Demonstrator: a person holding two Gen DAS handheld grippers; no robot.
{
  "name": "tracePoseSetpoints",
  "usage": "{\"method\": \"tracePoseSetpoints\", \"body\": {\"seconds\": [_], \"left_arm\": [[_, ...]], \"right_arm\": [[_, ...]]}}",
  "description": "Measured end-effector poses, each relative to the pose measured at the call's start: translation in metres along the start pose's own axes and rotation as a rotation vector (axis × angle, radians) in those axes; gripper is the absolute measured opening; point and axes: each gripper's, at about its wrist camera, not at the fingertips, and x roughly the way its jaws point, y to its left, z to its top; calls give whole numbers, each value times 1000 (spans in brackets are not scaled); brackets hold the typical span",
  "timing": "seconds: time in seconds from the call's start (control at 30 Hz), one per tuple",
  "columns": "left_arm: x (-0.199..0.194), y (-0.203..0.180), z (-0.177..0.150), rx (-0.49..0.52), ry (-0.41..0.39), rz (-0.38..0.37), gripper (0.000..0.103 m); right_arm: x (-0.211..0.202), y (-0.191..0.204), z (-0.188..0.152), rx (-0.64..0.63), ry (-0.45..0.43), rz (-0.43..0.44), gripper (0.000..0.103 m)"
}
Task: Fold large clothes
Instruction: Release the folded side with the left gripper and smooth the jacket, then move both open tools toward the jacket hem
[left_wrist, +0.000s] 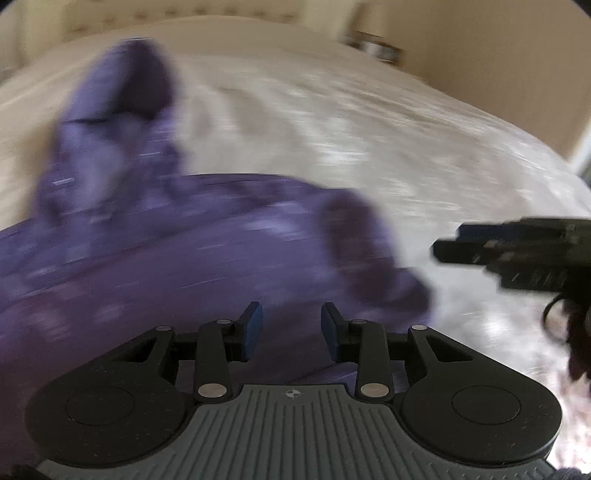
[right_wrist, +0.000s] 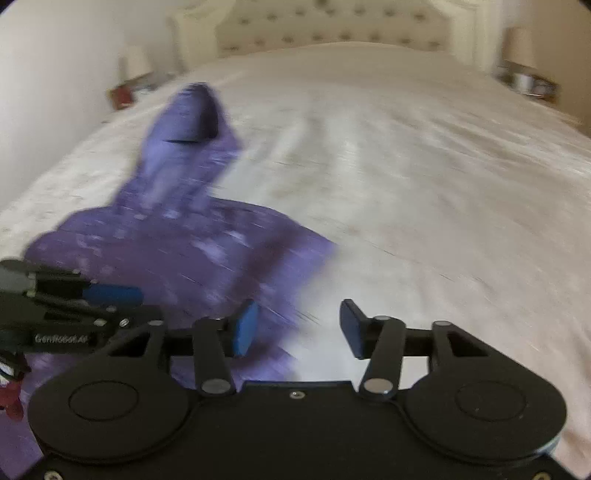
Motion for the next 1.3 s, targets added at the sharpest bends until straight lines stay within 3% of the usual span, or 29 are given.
{"method": "tracePoseSetpoints", "body": {"seconds": [0.17, 0.27, 0.3, 0.37, 0.4, 0.43, 0.5, 0.57, 0.6, 0.63, 0.7, 0.73, 0.87, 0.93, 1.0, 1.13, 1.3], "left_arm": [[-14, 73, -13, -71, 42, 220, 34], [-9, 115, -23, -120, 111, 361, 37], [-7, 130, -28, -149, 130, 383, 42], [-10, 155, -34, -241, 99, 338, 42], [-9, 160, -33, -259, 100, 329, 42], [-6, 158, -29, -250, 112, 333, 43], [-2, 151, -23, -210, 128, 348, 45], [-2, 146, -24, -216, 125, 352, 49], [-4, 147, -24, -231, 121, 342, 56], [-4, 147, -24, -242, 120, 316, 72], [2, 143, -24, -221, 152, 256, 94], [6, 138, -22, -185, 181, 248, 98], [10, 136, -9, -189, 235, 228, 91], [1, 138, -3, -212, 203, 204, 69], [-17, 136, 5, -225, 130, 172, 61], [-77, 124, 32, -152, -128, 167, 62], [-127, 111, 76, -49, -425, 260, 69]], "right_arm": [[30, 30, 16, -140, 12, 130, 66], [58, 35, 12, -172, 79, 89, 66], [68, 31, 9, -159, 117, 53, 66], [86, 17, -1, -106, 194, -8, 66], [88, 10, -3, -64, 190, 2, 74], [90, 4, -5, -24, 196, -10, 82], [90, -5, -5, 53, 213, -8, 82], [85, -4, -3, 51, 222, -19, 83], [85, -2, -2, 42, 226, -24, 83], [84, -2, -1, 37, 231, -27, 84], [79, -1, 2, 43, 242, -33, 85], [75, -1, 4, 52, 244, -40, 85], [65, 4, 17, 82, 200, -72, 86], [54, 5, 23, 93, 164, -81, 86], [40, 8, 32, 101, 118, -93, 86], [12, 21, 60, 100, -12, -98, 89], [-18, 43, 100, 111, -200, -116, 99]]}}
